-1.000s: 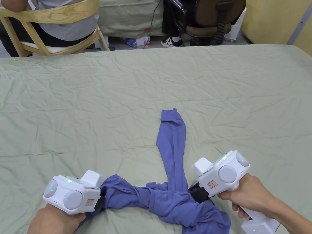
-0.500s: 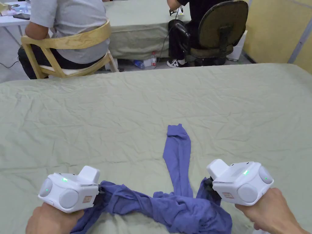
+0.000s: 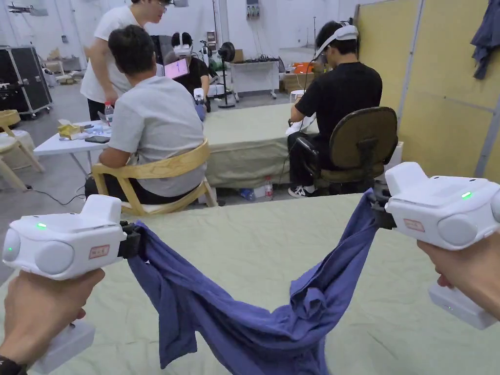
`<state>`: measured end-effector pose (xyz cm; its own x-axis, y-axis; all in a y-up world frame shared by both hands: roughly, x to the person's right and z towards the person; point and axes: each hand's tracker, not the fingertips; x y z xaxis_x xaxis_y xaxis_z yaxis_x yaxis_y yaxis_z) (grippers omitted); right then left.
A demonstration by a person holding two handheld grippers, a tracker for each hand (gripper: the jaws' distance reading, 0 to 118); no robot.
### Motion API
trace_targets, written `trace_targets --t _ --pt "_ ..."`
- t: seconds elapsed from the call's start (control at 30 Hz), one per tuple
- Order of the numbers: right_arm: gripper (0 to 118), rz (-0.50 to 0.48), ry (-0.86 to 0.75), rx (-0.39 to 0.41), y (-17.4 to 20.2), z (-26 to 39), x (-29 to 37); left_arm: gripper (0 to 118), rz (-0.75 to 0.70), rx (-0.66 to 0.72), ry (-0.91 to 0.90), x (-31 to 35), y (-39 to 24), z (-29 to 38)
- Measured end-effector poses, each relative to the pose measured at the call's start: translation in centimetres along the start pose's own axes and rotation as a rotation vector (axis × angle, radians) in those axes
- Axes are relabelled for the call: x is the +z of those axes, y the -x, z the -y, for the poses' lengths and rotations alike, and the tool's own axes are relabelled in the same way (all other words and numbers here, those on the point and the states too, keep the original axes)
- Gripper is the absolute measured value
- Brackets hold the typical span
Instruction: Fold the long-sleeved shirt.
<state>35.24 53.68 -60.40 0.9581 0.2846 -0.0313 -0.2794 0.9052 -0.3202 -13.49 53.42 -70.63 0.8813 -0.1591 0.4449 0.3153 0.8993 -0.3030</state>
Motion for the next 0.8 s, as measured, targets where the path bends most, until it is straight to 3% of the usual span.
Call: trace_targets --t 0.33,0.47,0.8 --pt "6 0.126 -0.186 -0.052 -5.9 -16.7 5.1 2 -0.173 0.057 -0.238 7.0 7.3 -13.9" --pt "6 0.198 -0.229 -0.035 -8.2 -22.2 6.9 2 -0.203 0.089 -0.291 9.3 9.9 -18.3" --pt "6 0.270 -0.283 -0.122 -13.0 -30.6 10.8 2 -0.292 0.185 -0.409 14.6 15.2 -24.9"
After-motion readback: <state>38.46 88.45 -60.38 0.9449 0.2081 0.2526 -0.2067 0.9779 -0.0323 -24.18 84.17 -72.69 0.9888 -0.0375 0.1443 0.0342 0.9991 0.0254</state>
